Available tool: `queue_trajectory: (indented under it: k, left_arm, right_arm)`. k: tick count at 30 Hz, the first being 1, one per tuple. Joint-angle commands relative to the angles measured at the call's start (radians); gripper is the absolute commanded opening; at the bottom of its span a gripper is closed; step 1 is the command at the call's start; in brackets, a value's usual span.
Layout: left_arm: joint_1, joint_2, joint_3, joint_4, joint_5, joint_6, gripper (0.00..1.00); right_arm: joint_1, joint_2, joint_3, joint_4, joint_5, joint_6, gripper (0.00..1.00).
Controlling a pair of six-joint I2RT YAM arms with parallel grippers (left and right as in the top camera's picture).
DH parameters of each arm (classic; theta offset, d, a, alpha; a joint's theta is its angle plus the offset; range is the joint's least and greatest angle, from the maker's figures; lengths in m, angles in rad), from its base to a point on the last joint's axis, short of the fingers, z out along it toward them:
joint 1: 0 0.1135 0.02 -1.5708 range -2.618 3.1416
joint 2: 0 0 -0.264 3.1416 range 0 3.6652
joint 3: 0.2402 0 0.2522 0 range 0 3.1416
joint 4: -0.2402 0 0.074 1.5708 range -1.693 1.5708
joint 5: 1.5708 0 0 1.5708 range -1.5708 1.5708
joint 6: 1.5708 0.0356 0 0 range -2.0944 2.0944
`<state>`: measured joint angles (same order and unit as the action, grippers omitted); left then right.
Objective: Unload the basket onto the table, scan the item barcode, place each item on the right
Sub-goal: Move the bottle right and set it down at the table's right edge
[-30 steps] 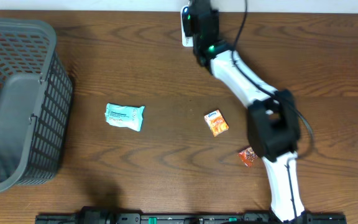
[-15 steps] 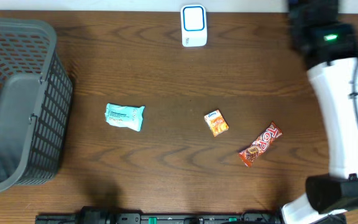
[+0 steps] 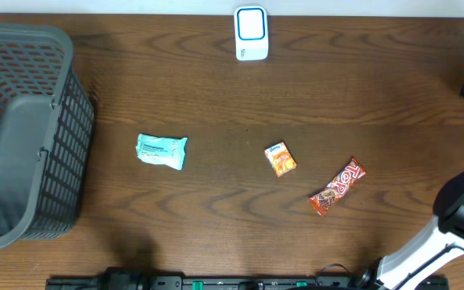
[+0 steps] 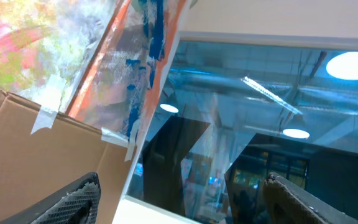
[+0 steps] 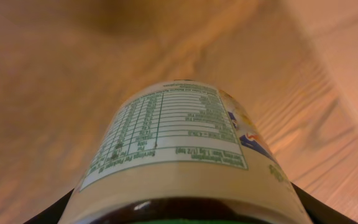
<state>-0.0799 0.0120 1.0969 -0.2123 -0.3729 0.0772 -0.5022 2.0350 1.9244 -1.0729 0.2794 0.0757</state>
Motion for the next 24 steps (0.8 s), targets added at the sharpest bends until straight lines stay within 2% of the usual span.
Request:
queue_trajectory:
  k: [1,3,5,12,13,15,16,24]
  left_arm:
    - [0.003,-0.008,-0.002,-0.011,-0.006,-0.008,0.84]
    - [0.003,-0.008,-0.002,-0.016,-0.006,-0.008,0.84]
    - [0.003,-0.008,-0.002,-0.018,-0.006,-0.008,0.84]
    - [0.003,-0.008,-0.002,-0.018,-0.006,-0.008,0.84]
    - [0.003,-0.008,-0.002,-0.018,-0.006,-0.008,0.84]
    - [0.003,-0.008,-0.002,-0.018,-0.006,-0.008,0.84]
    - [0.003,-0.008,-0.002,-0.018,-0.006,-0.008,0.84]
    - [0.003,-0.008,-0.002,-0.017,-0.007,-0.008,0.84]
  right_arm:
    - [-0.050,0.089,-0.025,-0.024,-0.053,0.066,0.35]
    - [-0.073,0.140,-0.026,-0.043,-0.053,0.066,0.36]
    - [-0.092,0.191,-0.026,-0.065,-0.053,0.066,0.41]
    - [-0.119,0.333,-0.026,-0.112,-0.058,0.066,0.41]
    - [-0.119,0.343,-0.026,-0.117,-0.066,0.066,0.44]
    - [-0.119,0.354,-0.026,-0.129,-0.072,0.066,0.72]
    - [-0.118,0.354,-0.026,-0.137,-0.072,0.064,0.99]
    - [-0.117,0.256,0.129,-0.301,-0.015,0.008,0.99]
